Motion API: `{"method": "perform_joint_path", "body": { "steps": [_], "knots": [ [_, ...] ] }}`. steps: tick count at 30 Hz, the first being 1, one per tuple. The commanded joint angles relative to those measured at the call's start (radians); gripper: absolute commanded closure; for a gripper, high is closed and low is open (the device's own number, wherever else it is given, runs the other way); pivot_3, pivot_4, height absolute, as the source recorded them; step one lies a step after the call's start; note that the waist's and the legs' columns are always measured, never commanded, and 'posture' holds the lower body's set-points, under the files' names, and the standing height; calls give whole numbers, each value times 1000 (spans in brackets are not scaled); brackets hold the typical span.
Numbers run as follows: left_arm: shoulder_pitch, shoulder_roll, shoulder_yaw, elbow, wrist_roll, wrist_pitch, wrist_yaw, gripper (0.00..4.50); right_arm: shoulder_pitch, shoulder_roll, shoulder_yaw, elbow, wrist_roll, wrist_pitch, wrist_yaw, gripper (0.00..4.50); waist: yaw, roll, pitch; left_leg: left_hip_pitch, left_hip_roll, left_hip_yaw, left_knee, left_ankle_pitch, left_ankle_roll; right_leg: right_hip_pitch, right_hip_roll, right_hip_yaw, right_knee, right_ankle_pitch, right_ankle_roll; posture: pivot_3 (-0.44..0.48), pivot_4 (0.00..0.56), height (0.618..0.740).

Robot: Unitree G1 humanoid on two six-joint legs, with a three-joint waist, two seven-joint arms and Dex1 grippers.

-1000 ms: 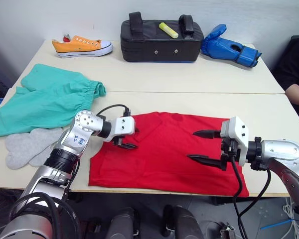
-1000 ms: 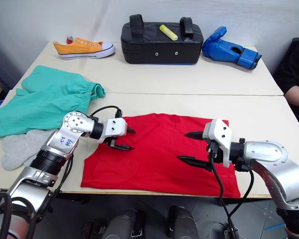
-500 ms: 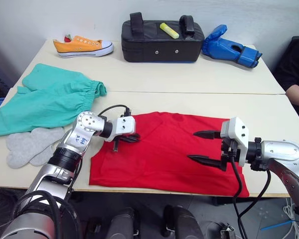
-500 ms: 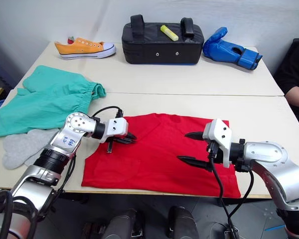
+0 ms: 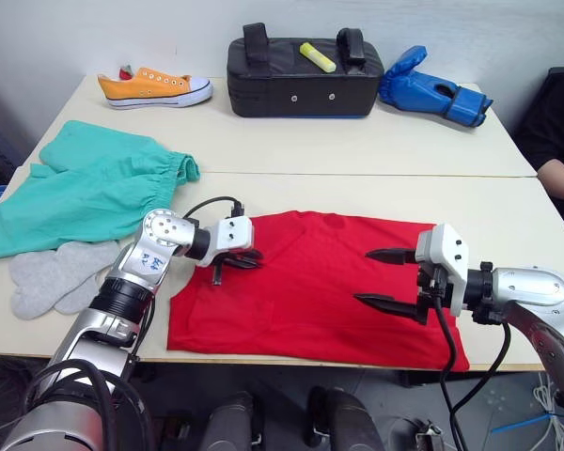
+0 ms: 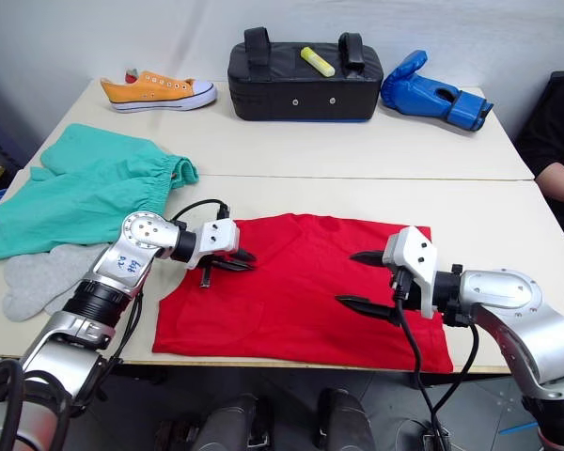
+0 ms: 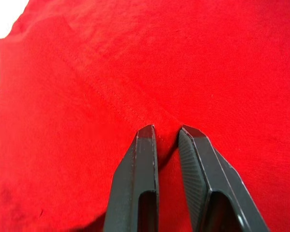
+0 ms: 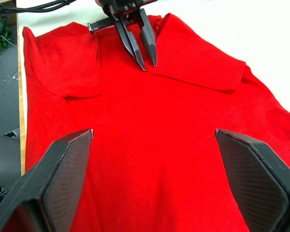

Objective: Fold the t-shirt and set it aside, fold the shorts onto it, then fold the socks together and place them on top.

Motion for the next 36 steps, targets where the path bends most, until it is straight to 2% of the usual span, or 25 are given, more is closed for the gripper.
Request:
{"method": "perform_joint_path", "body": {
  "steps": [1,22,23,25,36],
  "knots": [
    [-20,-1,16,-5,-9,-4,-5,3765,-2,7,-14,-14,1,-17,2,415,0,0,0,0,0,0,0,0,0,0,0,0,0,0,0,0,150,740],
    [-45,-18,35,24,-14,-6,8,3765,9,11,-7,-9,-24,-14,2,415,0,0,0,0,0,0,0,0,0,0,0,0,0,0,0,0,150,740],
    [-45,-19,34,26,-16,-9,5,4160,8,11,-6,-9,-25,-15,2,415,0,0,0,0,0,0,0,0,0,0,0,0,0,0,0,0,150,740],
    [-45,-20,32,31,-19,-15,0,4488,6,12,-6,-9,-25,-13,1,415,0,0,0,0,0,0,0,0,0,0,0,0,0,0,0,0,150,740],
    [-50,-13,71,21,-86,17,-62,4488,3,17,-10,0,-26,-12,-3,415,0,0,0,0,0,0,0,0,0,0,0,0,0,0,0,0,150,740]
  ]
}}
